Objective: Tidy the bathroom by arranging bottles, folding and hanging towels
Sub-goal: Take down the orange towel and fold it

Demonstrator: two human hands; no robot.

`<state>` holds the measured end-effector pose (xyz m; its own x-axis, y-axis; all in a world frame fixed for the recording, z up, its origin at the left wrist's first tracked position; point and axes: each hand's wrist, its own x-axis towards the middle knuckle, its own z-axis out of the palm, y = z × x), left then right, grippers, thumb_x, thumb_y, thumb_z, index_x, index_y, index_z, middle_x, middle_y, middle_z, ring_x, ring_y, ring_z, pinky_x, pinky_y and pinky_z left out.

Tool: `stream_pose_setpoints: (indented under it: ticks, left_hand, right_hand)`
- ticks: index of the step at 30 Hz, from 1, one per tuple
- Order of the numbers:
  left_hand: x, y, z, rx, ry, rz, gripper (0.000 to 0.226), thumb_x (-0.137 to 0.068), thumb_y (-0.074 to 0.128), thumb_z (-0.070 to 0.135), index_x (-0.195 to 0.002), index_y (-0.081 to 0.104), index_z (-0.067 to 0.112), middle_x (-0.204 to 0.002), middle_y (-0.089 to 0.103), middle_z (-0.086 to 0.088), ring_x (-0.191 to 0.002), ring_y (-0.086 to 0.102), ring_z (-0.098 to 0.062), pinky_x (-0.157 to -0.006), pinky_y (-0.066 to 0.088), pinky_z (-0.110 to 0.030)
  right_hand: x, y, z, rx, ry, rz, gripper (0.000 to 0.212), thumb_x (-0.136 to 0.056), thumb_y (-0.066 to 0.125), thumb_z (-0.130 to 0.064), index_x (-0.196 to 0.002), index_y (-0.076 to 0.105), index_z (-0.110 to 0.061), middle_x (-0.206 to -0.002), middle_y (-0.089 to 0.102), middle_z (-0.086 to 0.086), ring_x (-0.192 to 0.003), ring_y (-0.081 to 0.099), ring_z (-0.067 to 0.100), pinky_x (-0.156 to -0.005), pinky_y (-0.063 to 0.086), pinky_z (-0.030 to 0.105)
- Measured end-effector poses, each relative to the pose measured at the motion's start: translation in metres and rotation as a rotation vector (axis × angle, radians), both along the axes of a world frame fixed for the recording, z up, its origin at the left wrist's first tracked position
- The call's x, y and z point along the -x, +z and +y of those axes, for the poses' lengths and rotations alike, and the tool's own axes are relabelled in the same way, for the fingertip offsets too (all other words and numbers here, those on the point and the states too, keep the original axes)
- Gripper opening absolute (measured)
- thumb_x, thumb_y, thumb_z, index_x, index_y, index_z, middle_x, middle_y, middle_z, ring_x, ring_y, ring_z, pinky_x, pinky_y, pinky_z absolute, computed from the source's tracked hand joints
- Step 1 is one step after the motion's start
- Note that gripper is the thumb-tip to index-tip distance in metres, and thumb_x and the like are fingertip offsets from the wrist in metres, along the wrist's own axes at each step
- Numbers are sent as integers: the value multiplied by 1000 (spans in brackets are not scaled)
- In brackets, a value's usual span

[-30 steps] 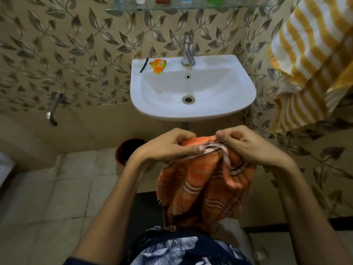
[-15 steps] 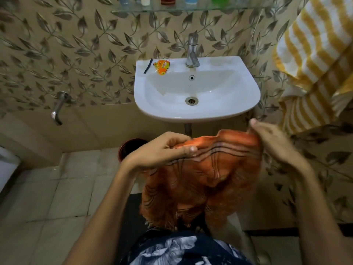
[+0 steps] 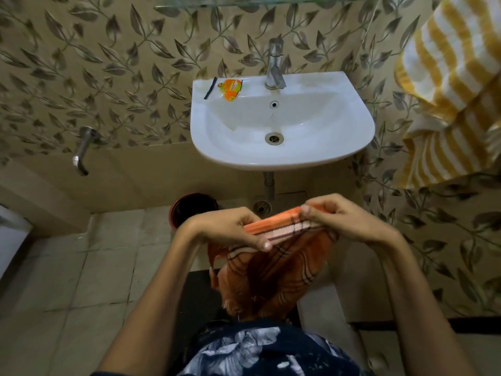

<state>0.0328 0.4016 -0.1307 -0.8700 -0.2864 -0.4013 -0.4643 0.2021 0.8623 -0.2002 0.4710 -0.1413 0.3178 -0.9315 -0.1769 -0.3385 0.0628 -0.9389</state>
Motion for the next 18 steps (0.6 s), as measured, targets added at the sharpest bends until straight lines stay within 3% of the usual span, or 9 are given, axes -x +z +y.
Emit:
stream_pose_setpoints:
  ticks: [2, 3, 6, 9, 12, 15, 18]
  left_hand:
    - [-13, -1, -8, -9, 73, -3, 9, -85, 62, 28, -82, 70, 24, -71, 64, -5, -65, 55, -24, -63, 41, -35]
    - [-20, 0, -11, -8, 112, 1, 18, -85, 61, 31, -91, 69, 16, -79, 67, -14, -70, 59, -27, -66, 45, -37]
    - [-36, 6, -18, -14, 223, 21, 21, -89, 56, 31, -81, 66, 13, -64, 66, 5, -54, 58, -3, -49, 43, -12]
    - [-51, 10, -25, 8, 297, -4, 30, -92, 47, 31, -70, 55, 12, -54, 48, 7, -44, 41, -5, -41, 31, -15]
    - [-51, 14, -27, 193, 329, -58, 32, -96, 42, 26, -70, 53, 10, -54, 45, 10, -45, 39, -2, -46, 32, -15]
    - [-34, 13, -20, 411, 455, 30, 33, -99, 37, 22, -73, 48, 4, -66, 41, -3, -59, 40, -9, -61, 34, -27]
    - [-8, 10, -5, 385, 540, 141, 20, -98, 41, 24, -93, 50, 7, -76, 49, -5, -66, 45, -12, -65, 39, -34]
  right_hand:
    - [13, 1, -4, 60, -139, 18, 46, -87, 54, -44, -76, 62, 0, -60, 43, 8, -53, 40, 18, -45, 28, 24]
    - [19, 1, -6, 87, -195, 33, 44, -88, 55, -41, -68, 60, -2, -59, 43, 5, -53, 42, 16, -46, 30, 23]
    - [38, -5, -13, 138, -401, 19, 42, -89, 60, -27, -52, 51, -9, -51, 42, -7, -47, 42, 2, -45, 32, 12]
    - [54, -11, -17, 183, -552, 36, 43, -91, 60, -22, -60, 52, 7, -58, 48, 5, -52, 48, 9, -47, 37, 12]
    - [52, -10, -16, 181, -510, 68, 43, -94, 54, -27, -73, 57, 11, -67, 55, 14, -60, 53, 15, -55, 43, 19]
    - [29, -2, -14, 227, -410, 173, 40, -96, 46, -31, -72, 54, -1, -68, 50, 3, -66, 48, 13, -62, 37, 28]
    - [-9, 4, -10, 248, -201, 188, 30, -97, 42, -30, -72, 57, -20, -67, 55, -14, -65, 48, -4, -63, 36, 17]
